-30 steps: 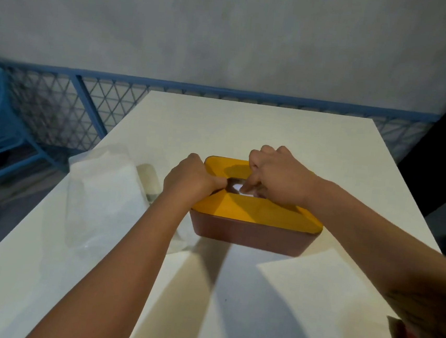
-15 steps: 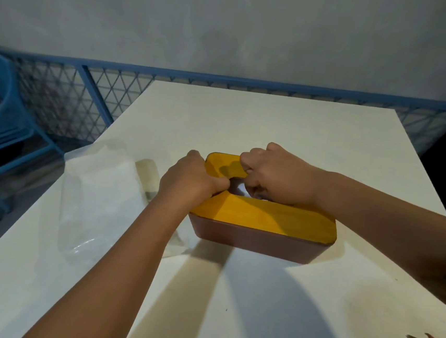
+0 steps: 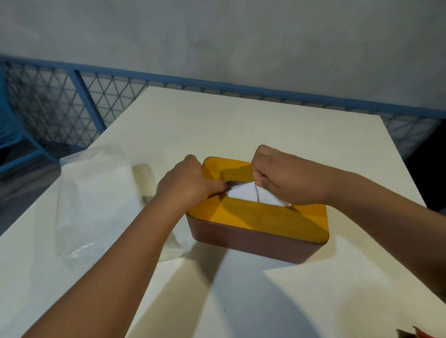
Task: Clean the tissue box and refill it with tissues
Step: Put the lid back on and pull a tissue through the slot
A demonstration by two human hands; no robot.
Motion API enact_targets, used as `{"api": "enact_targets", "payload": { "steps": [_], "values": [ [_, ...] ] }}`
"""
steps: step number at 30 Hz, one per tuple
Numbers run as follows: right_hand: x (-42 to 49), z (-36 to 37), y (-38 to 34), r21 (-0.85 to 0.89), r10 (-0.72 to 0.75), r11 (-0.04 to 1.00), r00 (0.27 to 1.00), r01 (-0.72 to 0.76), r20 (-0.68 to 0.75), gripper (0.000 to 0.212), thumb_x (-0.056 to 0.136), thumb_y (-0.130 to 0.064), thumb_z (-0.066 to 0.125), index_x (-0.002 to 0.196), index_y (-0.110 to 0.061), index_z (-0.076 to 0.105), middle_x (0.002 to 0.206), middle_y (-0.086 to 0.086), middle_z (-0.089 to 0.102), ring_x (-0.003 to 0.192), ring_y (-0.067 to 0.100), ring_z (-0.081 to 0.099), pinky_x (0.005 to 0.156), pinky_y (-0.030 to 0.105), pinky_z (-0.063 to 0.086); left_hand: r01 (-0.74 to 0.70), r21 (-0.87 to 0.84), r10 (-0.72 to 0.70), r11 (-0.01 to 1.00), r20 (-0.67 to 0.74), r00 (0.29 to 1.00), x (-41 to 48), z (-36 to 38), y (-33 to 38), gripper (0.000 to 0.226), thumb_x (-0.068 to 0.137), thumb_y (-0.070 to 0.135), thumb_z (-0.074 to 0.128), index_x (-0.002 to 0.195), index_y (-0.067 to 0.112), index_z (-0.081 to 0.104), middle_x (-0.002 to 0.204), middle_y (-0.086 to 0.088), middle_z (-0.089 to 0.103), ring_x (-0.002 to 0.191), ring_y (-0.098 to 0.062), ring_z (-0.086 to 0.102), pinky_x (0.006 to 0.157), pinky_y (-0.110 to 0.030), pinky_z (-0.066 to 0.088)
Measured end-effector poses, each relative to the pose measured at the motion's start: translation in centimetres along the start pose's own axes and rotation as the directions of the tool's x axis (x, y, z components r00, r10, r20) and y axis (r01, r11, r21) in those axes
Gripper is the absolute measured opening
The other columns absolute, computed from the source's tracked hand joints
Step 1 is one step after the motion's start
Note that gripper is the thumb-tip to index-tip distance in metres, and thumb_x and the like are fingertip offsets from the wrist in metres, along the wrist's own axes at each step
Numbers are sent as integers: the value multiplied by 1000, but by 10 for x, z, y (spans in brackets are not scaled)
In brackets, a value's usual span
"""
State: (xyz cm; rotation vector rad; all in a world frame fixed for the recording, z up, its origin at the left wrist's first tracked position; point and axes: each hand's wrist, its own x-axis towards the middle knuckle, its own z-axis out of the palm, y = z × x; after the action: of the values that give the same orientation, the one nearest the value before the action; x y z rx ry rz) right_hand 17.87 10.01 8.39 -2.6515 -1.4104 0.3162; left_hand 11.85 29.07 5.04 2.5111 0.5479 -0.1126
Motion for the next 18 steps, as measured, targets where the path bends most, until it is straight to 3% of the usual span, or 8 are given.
{"api": "enact_targets", "payload": {
  "steps": [8,15,18],
  "values": [
    [-5,-14,-7,188,110,976,994,-112,22,19,99,-16,37,82,-21,42,94,2,43,80,14,41,68,21,36,-7,-38,8,999,14,1000,2,1,-4,57,72,53,69,103,9,50,88,-5,55,87,-27,58,63,-31,39],
    [-7,-15,-13,247,197,951,980,-188,-12,16,99,-13,36,87,-15,46,96,4,47,93,23,47,82,31,43,-10,-58,12,998,44,999,-1,-3,-1,62,72,51,69,108,3,51,104,-17,62,94,-32,61,61,-32,38],
    [-7,-15,-15,277,238,935,971,-222,-25,16,99,-13,38,88,-15,48,98,4,49,99,24,50,84,30,44,-15,-47,18,999,55,998,-2,-4,1,67,72,50,69,113,0,52,110,-21,60,99,-34,61,69,-37,47]
  ]
}}
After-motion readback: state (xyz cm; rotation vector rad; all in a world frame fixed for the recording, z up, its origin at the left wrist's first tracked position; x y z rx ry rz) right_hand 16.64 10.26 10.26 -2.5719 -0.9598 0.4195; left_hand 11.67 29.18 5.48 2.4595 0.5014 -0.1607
